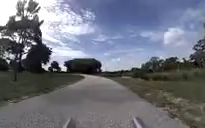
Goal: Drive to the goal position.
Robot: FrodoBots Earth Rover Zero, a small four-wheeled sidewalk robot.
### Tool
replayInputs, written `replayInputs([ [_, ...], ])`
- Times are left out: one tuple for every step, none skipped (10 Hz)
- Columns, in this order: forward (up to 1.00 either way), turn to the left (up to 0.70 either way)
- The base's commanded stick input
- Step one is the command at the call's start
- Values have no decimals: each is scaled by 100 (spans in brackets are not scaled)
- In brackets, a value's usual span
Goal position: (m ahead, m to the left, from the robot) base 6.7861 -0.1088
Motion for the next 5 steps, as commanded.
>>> replayInputs([
  [69,3],
  [69,3],
  [69,3],
  [69,3],
  [69,3],
])
